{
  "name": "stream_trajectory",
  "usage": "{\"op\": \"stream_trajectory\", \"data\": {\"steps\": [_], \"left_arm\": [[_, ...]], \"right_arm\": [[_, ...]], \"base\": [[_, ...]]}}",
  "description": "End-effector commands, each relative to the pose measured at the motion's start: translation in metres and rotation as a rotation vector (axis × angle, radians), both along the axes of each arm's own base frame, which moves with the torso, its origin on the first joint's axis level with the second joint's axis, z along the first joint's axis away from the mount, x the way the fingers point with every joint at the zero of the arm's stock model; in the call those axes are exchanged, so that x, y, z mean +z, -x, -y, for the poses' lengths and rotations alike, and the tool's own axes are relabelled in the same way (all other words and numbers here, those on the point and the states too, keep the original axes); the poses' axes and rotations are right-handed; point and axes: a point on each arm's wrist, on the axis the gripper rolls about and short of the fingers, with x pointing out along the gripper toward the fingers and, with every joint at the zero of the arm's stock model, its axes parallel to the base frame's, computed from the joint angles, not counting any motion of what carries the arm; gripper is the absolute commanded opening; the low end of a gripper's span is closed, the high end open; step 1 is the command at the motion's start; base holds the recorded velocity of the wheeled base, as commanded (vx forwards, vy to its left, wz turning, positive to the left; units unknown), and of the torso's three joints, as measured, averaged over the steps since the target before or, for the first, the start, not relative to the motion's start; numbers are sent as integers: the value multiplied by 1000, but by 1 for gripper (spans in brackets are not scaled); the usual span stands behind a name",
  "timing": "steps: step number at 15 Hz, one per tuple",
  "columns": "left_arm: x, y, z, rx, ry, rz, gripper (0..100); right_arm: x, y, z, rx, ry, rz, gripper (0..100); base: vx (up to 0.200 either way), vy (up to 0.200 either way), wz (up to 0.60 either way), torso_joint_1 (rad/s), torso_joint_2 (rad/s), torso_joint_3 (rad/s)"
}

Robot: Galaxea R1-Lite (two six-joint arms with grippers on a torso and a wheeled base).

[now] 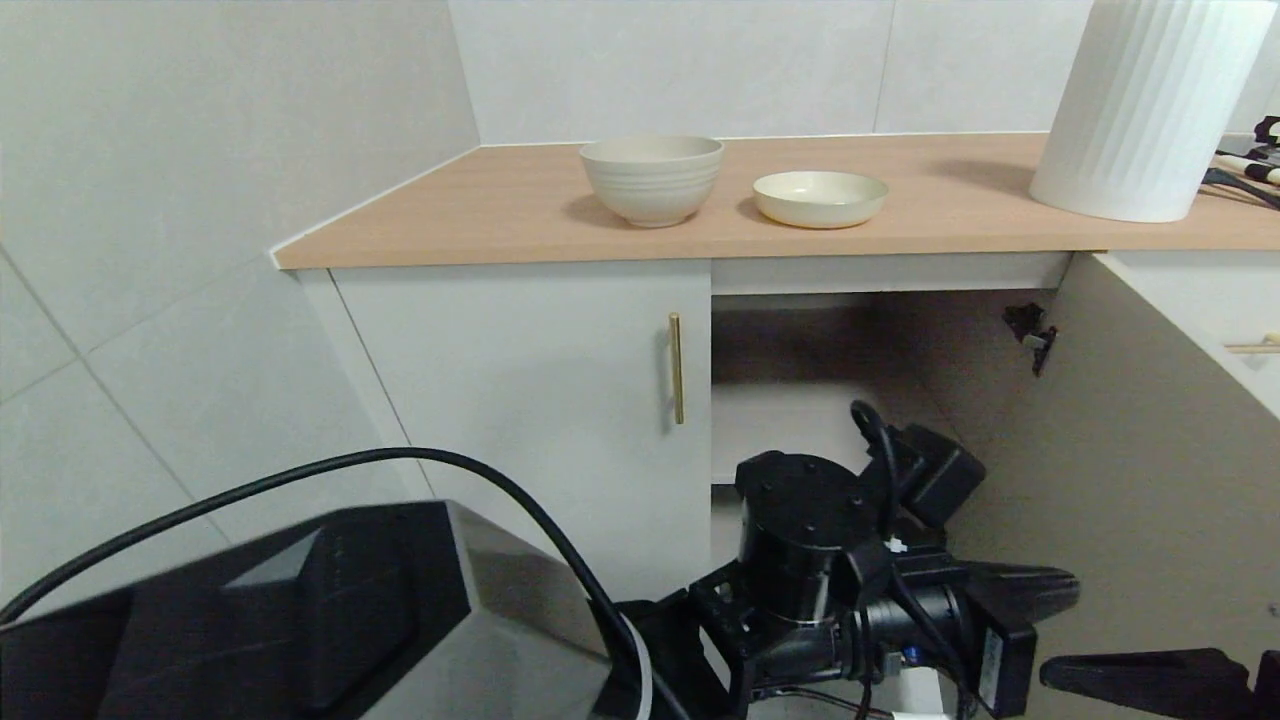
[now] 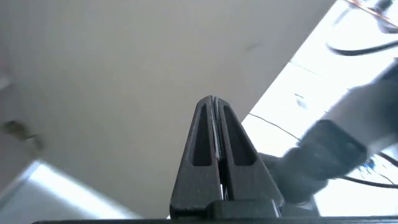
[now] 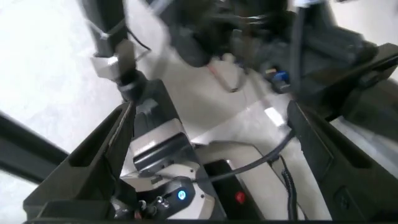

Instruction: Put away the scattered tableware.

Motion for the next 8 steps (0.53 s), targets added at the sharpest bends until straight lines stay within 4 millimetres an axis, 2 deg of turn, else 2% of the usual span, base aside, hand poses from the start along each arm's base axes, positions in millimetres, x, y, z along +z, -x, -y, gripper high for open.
{"op": "stream_trajectory", "data": {"steps": [1, 2, 4, 6, 8], "left_arm": [[-4, -13, -7, 36, -11, -8, 0], [-4, -19, -16, 60, -18, -11, 0], [5, -30, -47, 125, -32, -22, 0], [16, -36, -94, 214, -60, -13, 0], [23, -32, -143, 302, -121, 37, 0]], "right_arm": [[3, 3, 3, 3, -20, 19, 100], [4, 3, 3, 2, -22, 21, 100], [7, 1, 2, -17, -25, 23, 100], [7, -10, 0, -89, -6, 6, 100], [6, -20, -2, -164, 18, -9, 100]], "base": [[0, 0, 0, 0, 0, 0], [0, 0, 0, 0, 0, 0], [0, 0, 0, 0, 0, 0], [0, 0, 0, 0, 0, 0], [0, 0, 0, 0, 0, 0]]}}
